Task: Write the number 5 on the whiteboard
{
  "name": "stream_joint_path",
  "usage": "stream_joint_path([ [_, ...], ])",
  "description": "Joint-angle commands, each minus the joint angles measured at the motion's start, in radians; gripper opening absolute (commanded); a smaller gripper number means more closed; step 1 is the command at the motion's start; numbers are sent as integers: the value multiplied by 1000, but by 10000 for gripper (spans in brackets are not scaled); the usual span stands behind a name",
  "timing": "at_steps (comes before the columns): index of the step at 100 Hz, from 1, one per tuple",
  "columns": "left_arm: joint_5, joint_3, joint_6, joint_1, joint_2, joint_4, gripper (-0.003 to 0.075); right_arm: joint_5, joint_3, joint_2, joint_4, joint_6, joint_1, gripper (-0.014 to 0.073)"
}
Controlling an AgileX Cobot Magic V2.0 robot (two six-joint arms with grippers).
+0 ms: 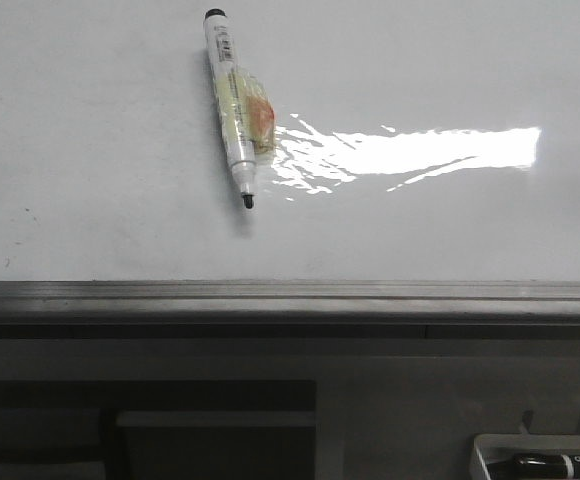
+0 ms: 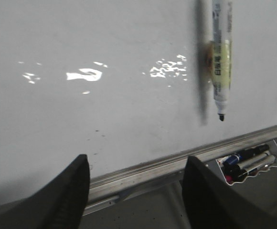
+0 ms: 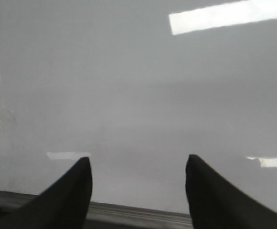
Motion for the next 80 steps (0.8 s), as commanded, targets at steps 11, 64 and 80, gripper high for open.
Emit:
stream_joint_path([
  [11, -206, -94, 11, -184, 158, -51, 383, -160, -41, 88, -9, -16, 56, 387],
  [64, -339, -284, 11, -315, 505, -167, 383, -195, -41, 126, -9, -16, 96, 387],
  [80, -343, -296, 11, -315, 553, -175, 382, -195, -41, 126, -9, -16, 96, 387],
])
